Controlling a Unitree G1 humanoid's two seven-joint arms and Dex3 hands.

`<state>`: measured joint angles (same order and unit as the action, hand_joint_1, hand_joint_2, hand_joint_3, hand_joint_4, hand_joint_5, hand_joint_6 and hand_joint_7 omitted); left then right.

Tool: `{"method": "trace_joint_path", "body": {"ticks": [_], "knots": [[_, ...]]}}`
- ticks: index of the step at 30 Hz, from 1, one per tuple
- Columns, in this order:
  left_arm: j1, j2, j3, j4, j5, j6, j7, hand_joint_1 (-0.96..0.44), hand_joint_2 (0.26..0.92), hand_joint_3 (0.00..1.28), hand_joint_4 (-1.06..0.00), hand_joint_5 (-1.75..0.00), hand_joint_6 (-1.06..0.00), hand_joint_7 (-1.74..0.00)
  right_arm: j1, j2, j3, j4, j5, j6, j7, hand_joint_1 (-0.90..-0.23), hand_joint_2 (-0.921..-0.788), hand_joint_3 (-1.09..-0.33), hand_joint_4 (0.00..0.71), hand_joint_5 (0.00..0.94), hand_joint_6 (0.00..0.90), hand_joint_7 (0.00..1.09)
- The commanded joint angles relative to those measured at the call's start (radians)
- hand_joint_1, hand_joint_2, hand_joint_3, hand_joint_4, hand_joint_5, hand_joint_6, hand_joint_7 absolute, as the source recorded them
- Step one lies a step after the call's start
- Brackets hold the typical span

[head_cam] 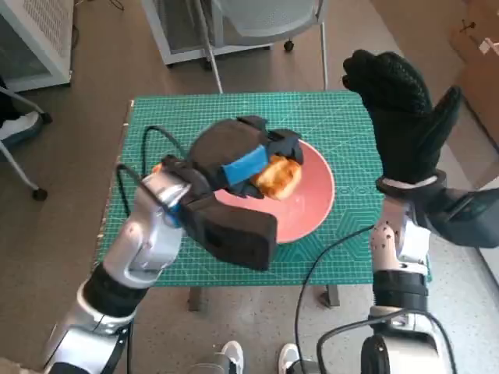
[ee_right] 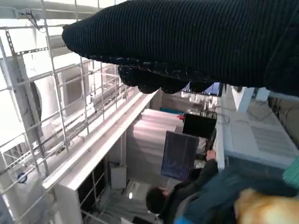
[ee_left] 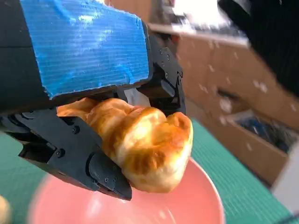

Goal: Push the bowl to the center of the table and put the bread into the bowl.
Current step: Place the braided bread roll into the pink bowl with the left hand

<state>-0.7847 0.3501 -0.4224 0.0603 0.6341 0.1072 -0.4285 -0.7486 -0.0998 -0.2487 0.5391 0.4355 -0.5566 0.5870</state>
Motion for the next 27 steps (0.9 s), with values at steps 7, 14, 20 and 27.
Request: {"method": "trace_joint_path", "body": {"ticks": [7, 14, 20, 27], "knots": [[-0.091, -0.058, -0.036, 0.269, 0.008, -0.08, 0.041, 0.0, 0.92, 0.04, -0.75, -1.11, -0.62, -1.16, 0.072, -0.017, -0.005, -0.066, -0.015, 0.005, -0.035, -0.597, -0.921, -0.579, 0.327, 0.003, 0.401, 0.0], [-0.107, -0.07, -0.037, 0.339, 0.001, -0.066, 0.028, 0.0, 0.92, 0.07, -0.71, -1.17, -0.61, -1.17, 0.101, -0.019, 0.0, -0.109, -0.038, 0.008, -0.074, -0.592, -0.921, -0.588, 0.325, 0.001, 0.399, 0.0], [-0.096, -0.091, -0.021, 0.353, -0.025, -0.033, 0.02, -0.17, 0.921, 0.19, -0.52, -0.99, -0.5, -1.31, 0.118, -0.018, 0.006, -0.139, -0.057, 0.014, -0.106, -0.591, -0.921, -0.604, 0.323, 0.0, 0.387, 0.0], [-0.062, -0.09, -0.003, 0.308, -0.053, 0.018, -0.008, -0.18, 0.813, 0.06, -0.08, -0.1, -0.19, -0.32, 0.119, -0.019, 0.012, -0.14, -0.072, 0.016, -0.13, -0.591, -0.921, -0.611, 0.324, 0.001, 0.382, 0.0]]}}
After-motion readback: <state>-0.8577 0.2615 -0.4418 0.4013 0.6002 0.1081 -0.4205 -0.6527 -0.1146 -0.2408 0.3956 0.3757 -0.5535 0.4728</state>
